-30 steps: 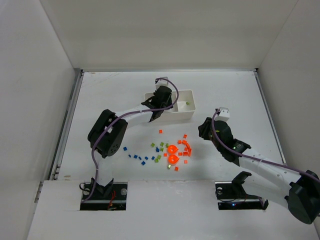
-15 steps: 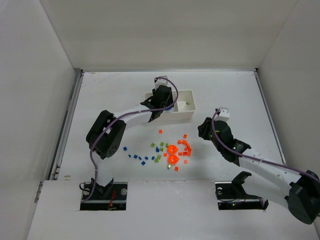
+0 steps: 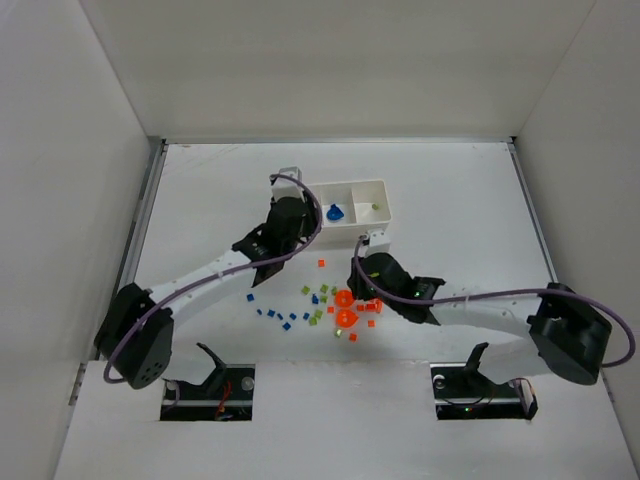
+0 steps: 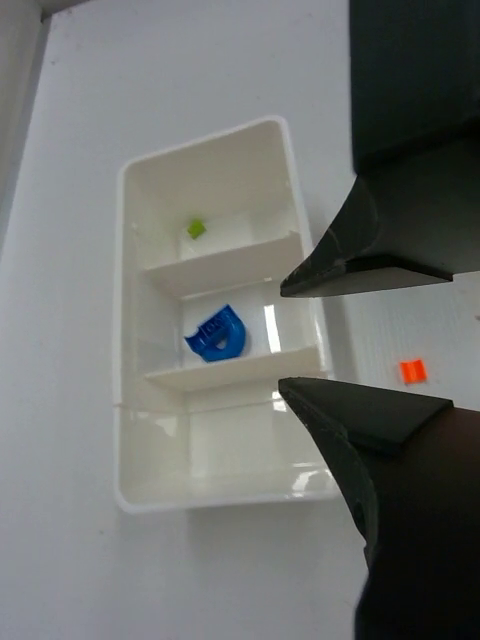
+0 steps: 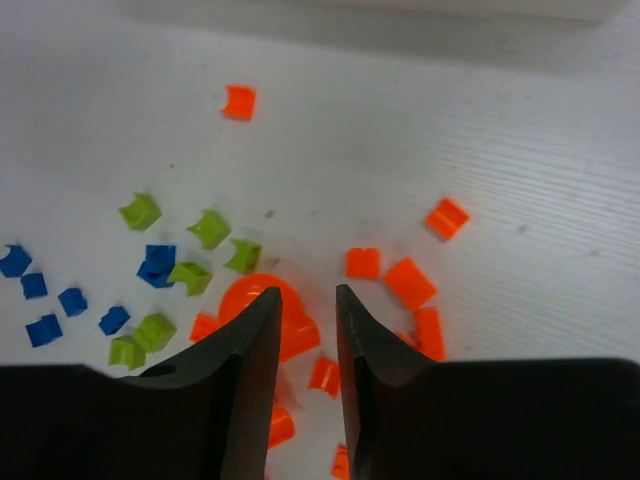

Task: Sort the legos into containers by color

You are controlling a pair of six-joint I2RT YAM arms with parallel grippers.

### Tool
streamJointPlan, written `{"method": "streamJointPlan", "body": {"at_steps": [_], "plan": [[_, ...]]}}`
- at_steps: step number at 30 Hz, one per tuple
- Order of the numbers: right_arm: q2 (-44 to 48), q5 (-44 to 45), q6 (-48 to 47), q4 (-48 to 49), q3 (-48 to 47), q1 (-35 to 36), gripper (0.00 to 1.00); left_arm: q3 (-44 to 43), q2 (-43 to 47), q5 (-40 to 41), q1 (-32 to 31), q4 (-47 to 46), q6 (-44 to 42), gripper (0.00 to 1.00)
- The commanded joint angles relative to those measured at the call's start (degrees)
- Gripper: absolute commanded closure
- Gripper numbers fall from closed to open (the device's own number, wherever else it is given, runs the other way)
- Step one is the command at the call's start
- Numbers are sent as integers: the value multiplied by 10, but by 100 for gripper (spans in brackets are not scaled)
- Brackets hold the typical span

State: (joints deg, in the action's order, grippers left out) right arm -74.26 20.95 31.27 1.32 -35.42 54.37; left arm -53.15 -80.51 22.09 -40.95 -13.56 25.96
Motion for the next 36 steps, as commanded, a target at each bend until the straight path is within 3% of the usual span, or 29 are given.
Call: {"method": "streamJointPlan", "body": {"at_steps": [1, 4, 8, 13, 19, 22, 28, 36], "plan": [[-65, -6, -22, 68, -53, 25, 59, 77, 80, 45, -14, 30, 13, 65], [-127, -10, -30, 77, -86, 36, 51, 135, 146, 75, -24, 71, 33, 66], [-183, -13, -36, 76, -112, 45, 51, 198, 204, 81, -35, 127, 72, 66], [-203, 0, -24, 76, -109, 46, 55, 250, 228, 75, -41, 144, 112, 66], [-238, -7, -20, 71, -122, 46, 69, 269, 231, 74, -58, 146, 118, 65], [-230, -2, -16, 73, -123, 46, 78, 272, 236, 71, -72, 161, 118, 65], [-136, -6, -26, 73, -118, 26, 79, 278, 236, 72, -87, 187, 128, 64], [-82, -38, -65, 79, -176, -114, 79, 255, 247, 106, -113, 290, 165, 65]]}}
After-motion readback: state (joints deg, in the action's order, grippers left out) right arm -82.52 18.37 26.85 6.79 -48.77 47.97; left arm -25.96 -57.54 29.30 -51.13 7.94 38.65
